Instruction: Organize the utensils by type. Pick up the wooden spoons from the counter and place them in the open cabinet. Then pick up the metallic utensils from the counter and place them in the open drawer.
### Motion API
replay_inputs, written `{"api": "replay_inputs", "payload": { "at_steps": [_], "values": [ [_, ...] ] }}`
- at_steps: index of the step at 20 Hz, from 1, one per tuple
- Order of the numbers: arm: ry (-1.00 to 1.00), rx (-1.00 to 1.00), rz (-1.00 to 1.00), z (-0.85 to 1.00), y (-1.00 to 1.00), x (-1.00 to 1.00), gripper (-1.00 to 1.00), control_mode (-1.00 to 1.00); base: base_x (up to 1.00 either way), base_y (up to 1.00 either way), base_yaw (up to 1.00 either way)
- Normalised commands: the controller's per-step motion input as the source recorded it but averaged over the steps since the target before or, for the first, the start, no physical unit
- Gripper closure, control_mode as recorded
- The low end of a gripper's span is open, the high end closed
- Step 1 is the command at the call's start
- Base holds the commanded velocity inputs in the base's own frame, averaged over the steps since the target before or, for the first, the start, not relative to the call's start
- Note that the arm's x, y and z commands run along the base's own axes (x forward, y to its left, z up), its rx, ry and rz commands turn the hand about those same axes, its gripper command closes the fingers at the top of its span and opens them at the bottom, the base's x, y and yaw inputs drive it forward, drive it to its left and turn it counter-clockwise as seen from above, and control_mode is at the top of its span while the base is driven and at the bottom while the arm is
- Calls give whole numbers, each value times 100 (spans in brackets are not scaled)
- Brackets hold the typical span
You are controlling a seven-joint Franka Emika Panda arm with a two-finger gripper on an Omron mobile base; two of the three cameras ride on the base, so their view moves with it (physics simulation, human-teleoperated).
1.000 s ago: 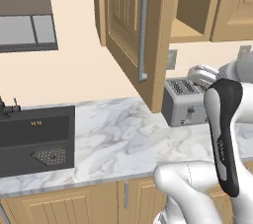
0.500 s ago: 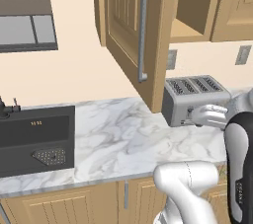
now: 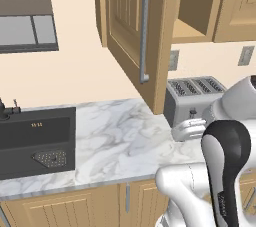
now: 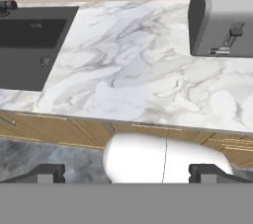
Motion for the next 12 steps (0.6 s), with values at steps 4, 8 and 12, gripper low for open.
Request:
{"api": "replay_inputs", "payload": {
  "at_steps": [4, 8, 12],
  "values": [
    [-10, 0, 10, -3, -7, -31, -100, -100, 0, 0, 0],
    [-9, 0, 7, -4, -2, -33, -100, -100, 0, 0, 0],
    [-9, 0, 3, -2, -4, -32, -100, 100, -13, -9, 0]
  ]
}}
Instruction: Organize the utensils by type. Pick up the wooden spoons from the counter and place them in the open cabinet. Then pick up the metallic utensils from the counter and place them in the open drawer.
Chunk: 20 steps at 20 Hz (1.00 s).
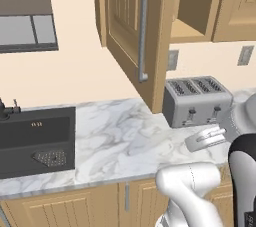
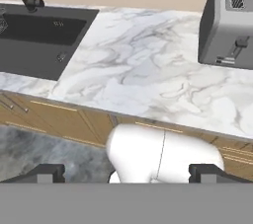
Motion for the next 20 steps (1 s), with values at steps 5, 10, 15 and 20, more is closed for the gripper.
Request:
{"api": "replay_inputs", "payload": {
  "at_steps": [5, 10, 15, 20],
  "values": [
    [0, 0, 0, 0, 0, 0, -100, 100, -42, -49, -23],
    [0, 0, 0, 0, 0, 0, -100, 100, -22, -44, -52],
    [0, 0, 0, 0, 0, 0, -100, 100, -3, -41, -71],
    [0, 0, 0, 0, 0, 0, -100, 100, 0, -36, -77]
  ]
}}
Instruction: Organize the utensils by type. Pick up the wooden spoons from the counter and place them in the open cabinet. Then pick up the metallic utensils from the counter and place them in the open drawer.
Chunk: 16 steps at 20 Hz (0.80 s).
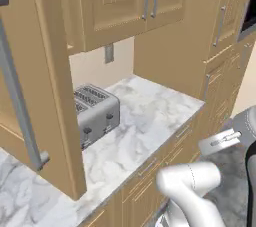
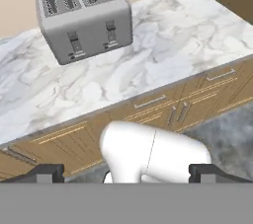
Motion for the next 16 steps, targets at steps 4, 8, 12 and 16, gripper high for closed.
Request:
{"api": "replay_inputs", "payload": {
  "at_steps": [4, 8, 12, 16],
  "values": [
    [0, 0, 0, 0, 0, 0, -100, 100, 0, -32, -75],
    [0, 0, 0, 0, 0, 0, -100, 100, 0, -30, -70],
    [0, 0, 0, 0, 0, 0, -100, 100, 0, -17, -67],
    [0, 0, 0, 0, 0, 0, -100, 100, 5, -5, -59]
  ]
}}
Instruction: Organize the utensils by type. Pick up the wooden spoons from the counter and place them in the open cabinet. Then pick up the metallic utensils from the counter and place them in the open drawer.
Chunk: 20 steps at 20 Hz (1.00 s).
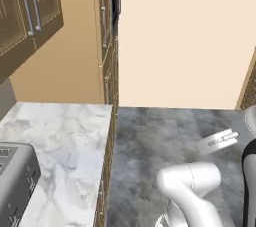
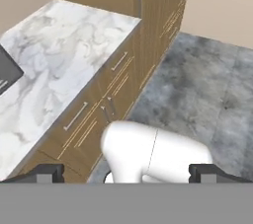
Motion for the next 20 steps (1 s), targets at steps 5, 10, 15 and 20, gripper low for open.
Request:
{"api": "replay_inputs", "payload": {
  "at_steps": [5, 10, 15, 20],
  "values": [
    [0, 0, 0, 0, 0, 0, -100, 100, 29, -11, -51],
    [0, 0, 0, 0, 0, 0, -100, 100, 56, -5, -48],
    [0, 0, 0, 0, 0, 0, -100, 100, 78, 0, -42],
    [0, 0, 0, 0, 0, 0, -100, 100, 90, 0, -40]
  ]
}}
